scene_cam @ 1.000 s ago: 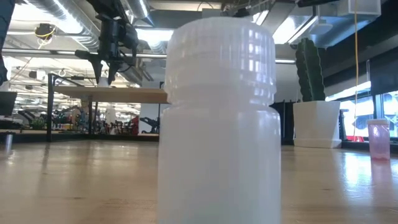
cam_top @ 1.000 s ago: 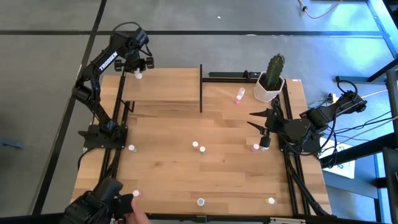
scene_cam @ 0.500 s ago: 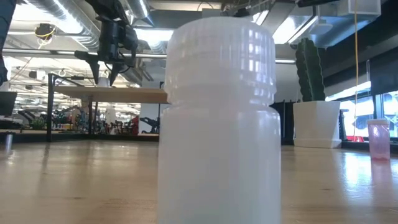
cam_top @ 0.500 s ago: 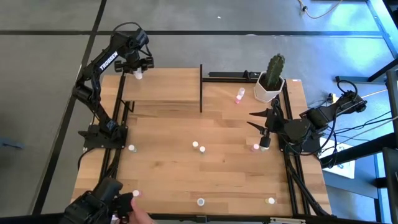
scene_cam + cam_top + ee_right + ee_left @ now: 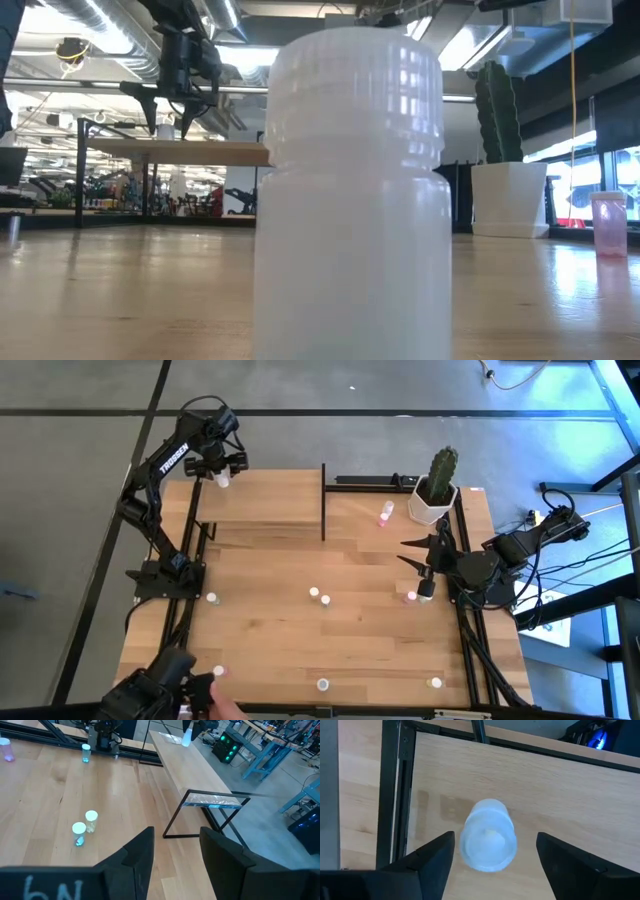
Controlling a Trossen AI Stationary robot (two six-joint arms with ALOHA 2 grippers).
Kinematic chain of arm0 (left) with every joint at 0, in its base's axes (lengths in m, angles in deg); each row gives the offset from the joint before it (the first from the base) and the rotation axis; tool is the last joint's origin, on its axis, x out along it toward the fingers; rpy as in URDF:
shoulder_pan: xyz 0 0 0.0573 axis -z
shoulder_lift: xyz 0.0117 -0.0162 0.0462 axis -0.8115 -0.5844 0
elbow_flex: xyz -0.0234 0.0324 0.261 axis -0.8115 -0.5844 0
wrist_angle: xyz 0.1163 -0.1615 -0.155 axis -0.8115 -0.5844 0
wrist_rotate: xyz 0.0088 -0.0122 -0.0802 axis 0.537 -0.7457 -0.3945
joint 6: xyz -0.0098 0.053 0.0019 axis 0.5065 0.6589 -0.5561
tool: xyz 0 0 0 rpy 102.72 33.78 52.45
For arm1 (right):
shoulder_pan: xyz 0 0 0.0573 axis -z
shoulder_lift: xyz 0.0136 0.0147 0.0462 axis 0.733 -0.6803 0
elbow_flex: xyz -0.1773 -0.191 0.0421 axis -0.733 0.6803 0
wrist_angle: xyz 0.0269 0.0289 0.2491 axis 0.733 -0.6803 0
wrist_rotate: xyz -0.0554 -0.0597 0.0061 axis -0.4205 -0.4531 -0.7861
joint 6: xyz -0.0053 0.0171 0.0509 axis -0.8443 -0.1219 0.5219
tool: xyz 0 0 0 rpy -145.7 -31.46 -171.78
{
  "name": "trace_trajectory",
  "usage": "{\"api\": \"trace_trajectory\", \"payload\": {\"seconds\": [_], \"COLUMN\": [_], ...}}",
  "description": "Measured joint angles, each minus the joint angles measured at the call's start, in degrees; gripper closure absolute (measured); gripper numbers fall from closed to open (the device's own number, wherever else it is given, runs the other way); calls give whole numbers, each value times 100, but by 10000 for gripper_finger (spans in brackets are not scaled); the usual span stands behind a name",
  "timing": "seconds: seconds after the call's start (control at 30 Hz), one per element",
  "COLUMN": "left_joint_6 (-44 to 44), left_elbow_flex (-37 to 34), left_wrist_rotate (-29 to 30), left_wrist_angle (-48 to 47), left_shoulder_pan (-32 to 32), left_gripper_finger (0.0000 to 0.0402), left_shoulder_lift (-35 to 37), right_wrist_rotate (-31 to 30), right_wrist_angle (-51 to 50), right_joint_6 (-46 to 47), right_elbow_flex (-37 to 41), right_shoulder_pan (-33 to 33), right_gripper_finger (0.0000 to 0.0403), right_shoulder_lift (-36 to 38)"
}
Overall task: Pick and place medicine bottles onto shelf by color
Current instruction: Put the top yellow pill bottle on the shelf
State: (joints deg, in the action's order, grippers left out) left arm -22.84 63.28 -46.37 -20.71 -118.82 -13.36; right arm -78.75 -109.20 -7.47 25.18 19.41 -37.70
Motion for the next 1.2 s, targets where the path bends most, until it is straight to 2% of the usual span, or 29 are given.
{"api": "trace_trajectory", "payload": {"seconds": [0.37,0.63,0.77,0.97,1.2], "left_joint_6": [93,315,618,1359,2009], "left_elbow_flex": [2,4,7,7,7], "left_wrist_rotate": [19,49,203,553,614], "left_wrist_angle": [124,488,780,853,817], "left_shoulder_pan": [62,486,990,2068,3361], "left_gripper_finger": [128,128,125,124,124], "left_shoulder_lift": [515,1122,1545,2099,2554], "right_wrist_rotate": [0,0,0,0,0], "right_wrist_angle": [0,0,0,0,0], "right_joint_6": [0,0,0,0,0], "right_elbow_flex": [-2,-2,-2,-2,-1], "right_shoulder_pan": [-2,0,-1,0,-1], "right_gripper_finger": [242,242,242,242,242], "right_shoulder_lift": [2,2,0,2,0]}}
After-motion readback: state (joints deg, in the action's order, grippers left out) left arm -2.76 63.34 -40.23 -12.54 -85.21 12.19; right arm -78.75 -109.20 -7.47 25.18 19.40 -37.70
